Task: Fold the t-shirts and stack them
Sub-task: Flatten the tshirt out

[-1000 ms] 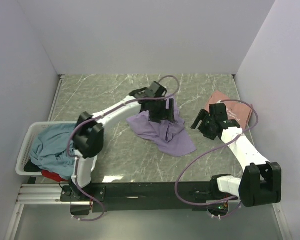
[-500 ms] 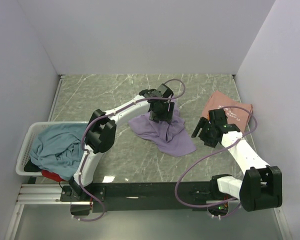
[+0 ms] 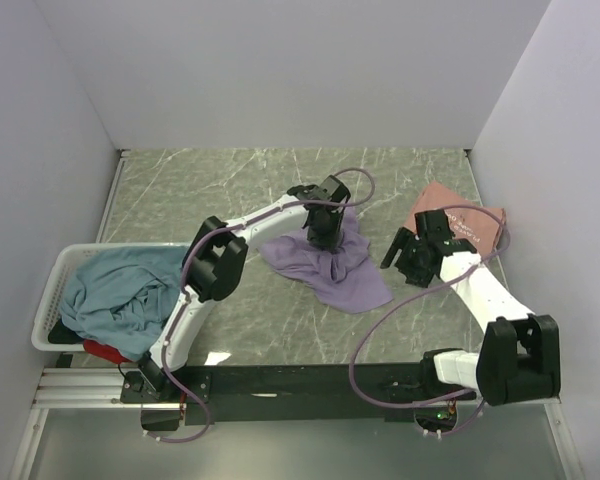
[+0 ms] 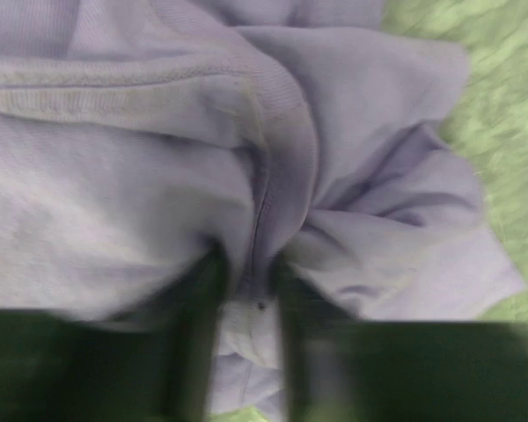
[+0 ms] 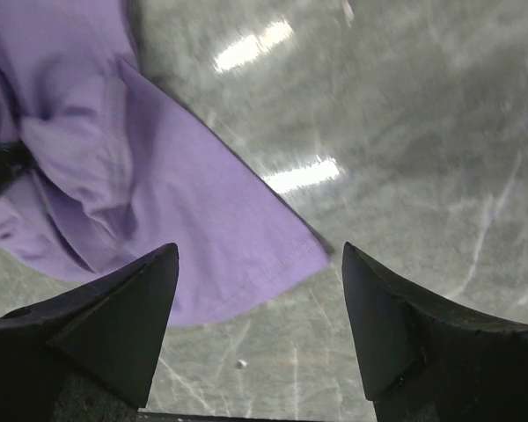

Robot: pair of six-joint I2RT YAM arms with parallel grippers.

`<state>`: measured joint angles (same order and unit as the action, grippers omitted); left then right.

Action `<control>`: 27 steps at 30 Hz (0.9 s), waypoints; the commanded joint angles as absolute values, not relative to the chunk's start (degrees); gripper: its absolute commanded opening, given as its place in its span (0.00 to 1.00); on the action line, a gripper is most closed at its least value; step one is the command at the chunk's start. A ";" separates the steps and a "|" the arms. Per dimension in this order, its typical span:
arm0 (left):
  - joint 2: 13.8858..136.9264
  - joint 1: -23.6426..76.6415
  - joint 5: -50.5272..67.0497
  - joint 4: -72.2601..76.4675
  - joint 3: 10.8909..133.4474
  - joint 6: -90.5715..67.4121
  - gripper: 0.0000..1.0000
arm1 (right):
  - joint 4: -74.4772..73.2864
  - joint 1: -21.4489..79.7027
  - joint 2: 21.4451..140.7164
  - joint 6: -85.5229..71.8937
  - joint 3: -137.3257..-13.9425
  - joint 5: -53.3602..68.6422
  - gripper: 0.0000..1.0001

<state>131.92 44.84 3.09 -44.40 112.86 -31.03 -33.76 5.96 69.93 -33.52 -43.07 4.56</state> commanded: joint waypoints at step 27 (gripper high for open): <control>105.74 39.55 2.64 -36.65 86.93 -39.20 0.00 | -15.82 9.58 109.42 -29.89 -75.84 14.33 0.70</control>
<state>109.51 40.16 3.11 -37.26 87.96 -37.74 -17.67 8.14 108.03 -31.59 -71.05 13.67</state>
